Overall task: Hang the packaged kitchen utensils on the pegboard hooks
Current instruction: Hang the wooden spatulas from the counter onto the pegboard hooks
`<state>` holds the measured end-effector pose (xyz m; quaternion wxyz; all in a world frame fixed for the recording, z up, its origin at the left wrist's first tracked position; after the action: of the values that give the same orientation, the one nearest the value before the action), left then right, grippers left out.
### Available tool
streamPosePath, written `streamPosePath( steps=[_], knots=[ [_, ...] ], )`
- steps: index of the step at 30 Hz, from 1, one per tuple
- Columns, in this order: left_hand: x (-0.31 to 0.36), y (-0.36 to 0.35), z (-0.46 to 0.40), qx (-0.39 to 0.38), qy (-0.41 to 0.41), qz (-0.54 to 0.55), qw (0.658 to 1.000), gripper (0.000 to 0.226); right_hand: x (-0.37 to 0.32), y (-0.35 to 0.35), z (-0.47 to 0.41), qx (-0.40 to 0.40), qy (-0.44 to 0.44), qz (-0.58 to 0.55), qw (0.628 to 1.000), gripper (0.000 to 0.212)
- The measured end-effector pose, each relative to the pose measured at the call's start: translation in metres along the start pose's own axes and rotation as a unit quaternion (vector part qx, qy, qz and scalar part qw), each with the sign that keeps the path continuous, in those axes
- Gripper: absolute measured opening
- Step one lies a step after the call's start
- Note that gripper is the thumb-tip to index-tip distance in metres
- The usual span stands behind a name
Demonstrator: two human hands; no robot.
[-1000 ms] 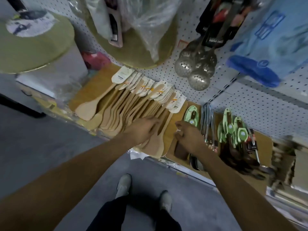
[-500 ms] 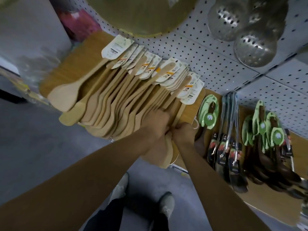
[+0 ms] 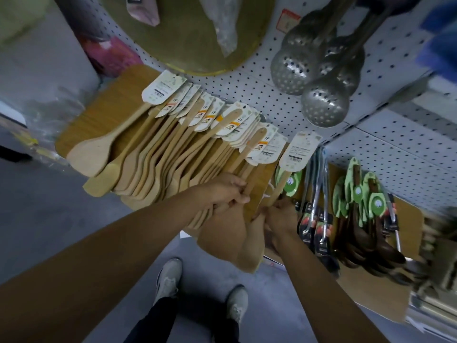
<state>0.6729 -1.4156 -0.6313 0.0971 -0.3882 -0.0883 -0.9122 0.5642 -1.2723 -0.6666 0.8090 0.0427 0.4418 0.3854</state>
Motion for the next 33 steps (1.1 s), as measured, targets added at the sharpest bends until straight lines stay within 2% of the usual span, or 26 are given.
streamPosePath(
  steps=[6, 9, 12, 15, 18, 26, 31, 33],
  knots=[
    [0.025, -0.031, 0.038, -0.065, -0.009, -0.049, 0.997, 0.029, -0.008, 0.04, 0.051, 0.029, 0.036, -0.044, 0.998, 0.021],
    [0.042, -0.051, 0.062, -0.069, -0.008, -0.069, 0.995, 0.03, -0.012, 0.064, 0.086, 0.019, 0.067, -0.104, 0.992, 0.018],
    [0.056, -0.07, 0.088, -0.057, -0.014, -0.088, 0.994, 0.02, -0.009, 0.089, 0.115, 0.041, 0.051, -0.158, 0.985, 0.017],
    [0.07, -0.089, 0.116, -0.061, -0.033, -0.1, 0.993, 0.013, -0.011, 0.117, 0.155, 0.048, 0.046, -0.249, 0.966, 0.014],
    [0.092, -0.111, 0.146, -0.086, -0.042, -0.097, 0.991, 0.017, -0.008, 0.151, 0.194, 0.058, 0.045, -0.335, 0.939, 0.022],
    [0.15, -0.204, 0.202, -0.165, -0.054, -0.164, 0.971, 0.023, 0.018, 0.251, 0.282, 0.112, 0.065, -0.378, 0.917, 0.003],
    [0.181, -0.288, 0.225, -0.187, -0.1, -0.212, 0.954, 0.024, 0.052, 0.329, 0.312, 0.165, 0.066, -0.37, 0.912, 0.001],
    [0.195, -0.327, 0.234, -0.201, -0.122, -0.236, 0.943, 0.019, 0.066, 0.365, 0.325, 0.189, 0.085, -0.375, 0.904, 0.01]
  ],
)
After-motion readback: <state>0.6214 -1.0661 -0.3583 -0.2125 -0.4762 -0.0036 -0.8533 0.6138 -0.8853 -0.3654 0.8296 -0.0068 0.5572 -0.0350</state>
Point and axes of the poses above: each hand's wrist, its own z-axis away from the middle knuckle, its own y-axis out of the back of the hand, x = y × z, the point moved 1 cm from there along -z, towards the middle knuckle, and after that the axes turned 10 degrees about -z, right-handed, at the moved point
